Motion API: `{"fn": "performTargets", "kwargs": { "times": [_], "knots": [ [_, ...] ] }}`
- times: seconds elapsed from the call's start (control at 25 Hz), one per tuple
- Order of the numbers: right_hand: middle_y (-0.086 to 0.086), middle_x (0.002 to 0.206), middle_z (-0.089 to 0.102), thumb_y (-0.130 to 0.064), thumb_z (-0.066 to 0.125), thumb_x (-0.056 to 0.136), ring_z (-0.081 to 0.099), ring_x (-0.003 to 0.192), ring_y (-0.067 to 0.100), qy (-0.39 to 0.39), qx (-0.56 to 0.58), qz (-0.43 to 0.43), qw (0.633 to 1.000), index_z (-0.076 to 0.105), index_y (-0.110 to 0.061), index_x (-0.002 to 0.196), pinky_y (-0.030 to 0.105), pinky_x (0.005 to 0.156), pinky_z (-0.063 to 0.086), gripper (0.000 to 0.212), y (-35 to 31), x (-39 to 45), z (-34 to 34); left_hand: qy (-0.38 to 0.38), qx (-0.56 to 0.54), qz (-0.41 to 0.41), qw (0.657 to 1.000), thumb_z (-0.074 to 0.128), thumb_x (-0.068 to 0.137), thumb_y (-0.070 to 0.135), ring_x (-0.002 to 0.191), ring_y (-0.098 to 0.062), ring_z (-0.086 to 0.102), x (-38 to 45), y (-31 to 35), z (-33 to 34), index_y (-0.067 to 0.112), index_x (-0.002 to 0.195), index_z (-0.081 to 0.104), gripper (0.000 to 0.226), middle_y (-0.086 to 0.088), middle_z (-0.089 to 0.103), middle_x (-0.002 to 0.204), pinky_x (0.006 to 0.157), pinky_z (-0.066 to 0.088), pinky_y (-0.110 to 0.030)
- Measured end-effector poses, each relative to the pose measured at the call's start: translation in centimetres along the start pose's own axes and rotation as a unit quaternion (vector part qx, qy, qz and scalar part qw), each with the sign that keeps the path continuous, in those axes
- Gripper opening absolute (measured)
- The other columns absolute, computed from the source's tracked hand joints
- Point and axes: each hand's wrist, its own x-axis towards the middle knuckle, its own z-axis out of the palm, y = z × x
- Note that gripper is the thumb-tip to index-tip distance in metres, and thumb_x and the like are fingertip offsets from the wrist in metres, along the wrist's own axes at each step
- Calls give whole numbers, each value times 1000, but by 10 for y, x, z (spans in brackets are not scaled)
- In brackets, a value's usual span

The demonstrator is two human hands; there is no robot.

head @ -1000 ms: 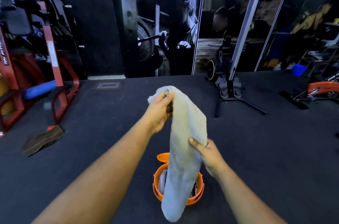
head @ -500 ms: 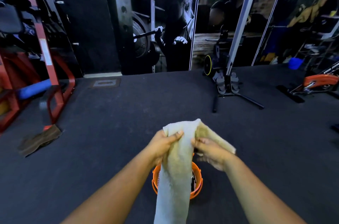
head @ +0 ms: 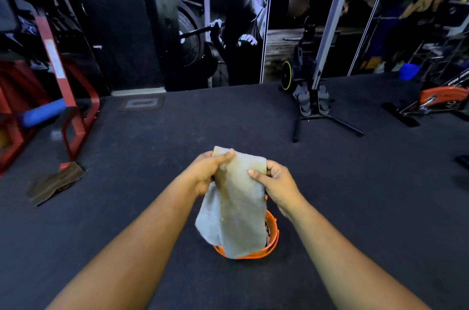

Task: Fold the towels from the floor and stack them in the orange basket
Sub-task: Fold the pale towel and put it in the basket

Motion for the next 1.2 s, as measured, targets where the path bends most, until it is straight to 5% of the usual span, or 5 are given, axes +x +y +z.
{"fn": "performTargets", "kwargs": {
  "times": [0.16, 0.32, 0.6, 1.0, 1.2],
  "knots": [
    [15, 114, 75, -10, 70, 95, 70, 111, 36, 11, 34, -10, 999, 66, -5, 121, 51, 96, 58, 27, -13, 8, 0, -112, 54, 53, 991, 67, 98, 17, 109, -29, 72, -10, -14, -7, 10, 124, 70, 27, -12, 76, 117, 94, 57, -45],
    [14, 121, 73, -2, 73, 90, 70, 114, 31, -109, 10, 33, 993, 57, -9, 133, 46, 97, 57, 46, -16, 5, -14, -12, 39, 134, 990, 71, 96, 23, 104, -27, 74, -3, -9, -4, 10, 113, 74, 21, -10, 78, 108, 89, 58, -41],
    [13, 95, 79, -9, 75, 91, 74, 86, 26, 28, -42, 44, 998, 71, -2, 105, 33, 68, 57, 16, -20, 13, -19, 3, 141, 113, 984, 70, 96, 37, 100, -26, 75, -11, -7, -1, 10, 104, 77, 29, -7, 80, 100, 80, 59, -38],
    [6, 98, 73, -14, 89, 77, 70, 90, 21, 71, -185, -43, 979, 70, -16, 93, 34, 74, 57, 25, -36, 25, -21, 28, 157, 162, 974, 84, 86, 28, 96, -17, 76, -12, 19, 1, 20, 108, 75, 25, 3, 79, 101, 93, 60, -48],
    [-2, 111, 64, -21, 84, 83, 60, 104, 9, 107, -217, -110, 964, 69, -19, 94, 28, 85, 49, 18, -45, 29, -22, 120, 286, 253, 917, 75, 63, 74, 121, -14, 51, -11, 26, -3, 44, 93, 72, 43, 25, 53, 113, 102, 51, -50]
  ]
}}
